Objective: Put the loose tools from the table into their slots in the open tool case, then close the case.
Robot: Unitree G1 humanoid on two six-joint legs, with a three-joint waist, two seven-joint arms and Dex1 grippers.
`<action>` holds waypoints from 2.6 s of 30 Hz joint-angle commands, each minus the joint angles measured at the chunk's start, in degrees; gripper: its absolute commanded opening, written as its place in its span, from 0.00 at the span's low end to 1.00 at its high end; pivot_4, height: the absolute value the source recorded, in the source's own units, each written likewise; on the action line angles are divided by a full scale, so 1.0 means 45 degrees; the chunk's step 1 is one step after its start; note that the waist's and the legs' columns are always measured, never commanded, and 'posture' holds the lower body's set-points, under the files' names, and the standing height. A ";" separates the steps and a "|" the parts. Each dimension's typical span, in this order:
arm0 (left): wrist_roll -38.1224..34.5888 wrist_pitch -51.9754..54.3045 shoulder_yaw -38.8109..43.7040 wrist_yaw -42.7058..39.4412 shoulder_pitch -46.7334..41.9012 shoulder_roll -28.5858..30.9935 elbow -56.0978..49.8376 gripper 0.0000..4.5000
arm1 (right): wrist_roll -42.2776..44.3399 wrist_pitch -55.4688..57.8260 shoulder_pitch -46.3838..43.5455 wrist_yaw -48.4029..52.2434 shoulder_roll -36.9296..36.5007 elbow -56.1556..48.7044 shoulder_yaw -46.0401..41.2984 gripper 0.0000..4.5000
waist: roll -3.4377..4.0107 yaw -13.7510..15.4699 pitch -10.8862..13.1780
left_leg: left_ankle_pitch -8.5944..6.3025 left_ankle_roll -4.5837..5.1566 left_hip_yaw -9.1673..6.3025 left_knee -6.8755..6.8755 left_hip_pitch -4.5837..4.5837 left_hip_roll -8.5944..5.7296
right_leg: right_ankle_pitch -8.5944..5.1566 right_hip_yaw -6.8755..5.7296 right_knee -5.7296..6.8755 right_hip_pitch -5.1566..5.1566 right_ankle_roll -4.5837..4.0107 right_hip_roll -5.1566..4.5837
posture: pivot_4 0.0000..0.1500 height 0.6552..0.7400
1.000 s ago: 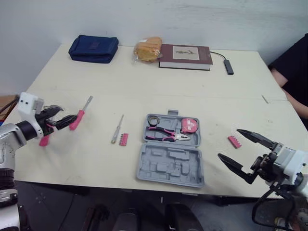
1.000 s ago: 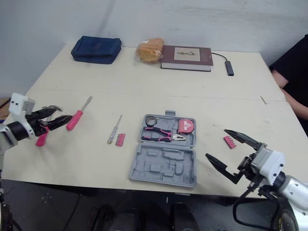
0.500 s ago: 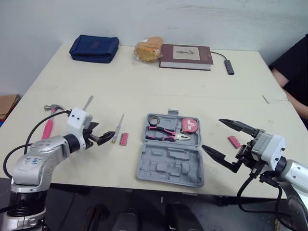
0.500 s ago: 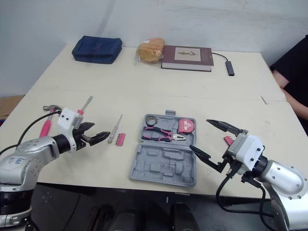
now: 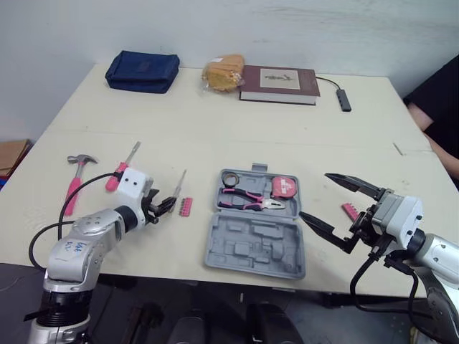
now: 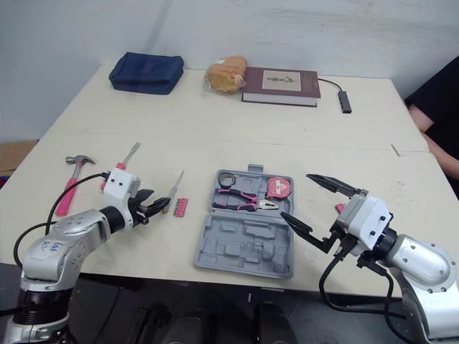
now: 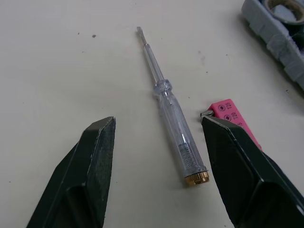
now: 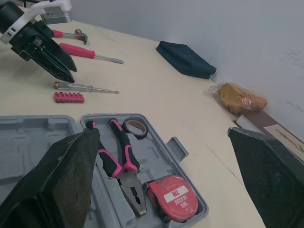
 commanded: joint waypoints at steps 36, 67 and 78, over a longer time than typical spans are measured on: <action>-0.0253 -0.4941 -0.0563 -0.5435 -0.2702 -0.0295 0.1934 0.00 | -0.0048 -0.1066 0.2831 0.0297 0.0324 -0.0861 -0.1847 1.00 | -0.0006 0.0107 0.0027 | 0.0052 -0.0095 -0.0029 0.0000 -0.0025 0.0000 | 0.0001 -0.0038 -0.0031 0.0000 0.0000 0.0001 | 1.00 1.00; 0.4450 -0.5132 -0.8097 -0.9734 -0.6047 0.0442 0.1916 0.00 | -0.0629 -0.1516 0.5611 -0.0109 0.1317 -0.1963 -0.2629 1.00 | 0.0128 0.0058 0.0080 | 0.0036 0.0000 -0.0057 0.0044 -0.0108 0.0001 | 0.0026 -0.0022 -0.0060 -0.0025 0.0044 0.0033 | 1.00 1.00; 0.4943 -0.5138 -0.8197 -0.9749 -0.5955 0.0428 0.1786 0.00 | -0.0659 -0.1384 0.5328 -0.0089 0.1269 -0.1930 -0.2482 1.00 | 0.0128 0.0065 0.0080 | 0.0035 0.0002 -0.0054 0.0053 -0.0110 0.0001 | 0.0026 -0.0022 -0.0056 -0.0023 0.0044 0.0033 | 1.00 1.00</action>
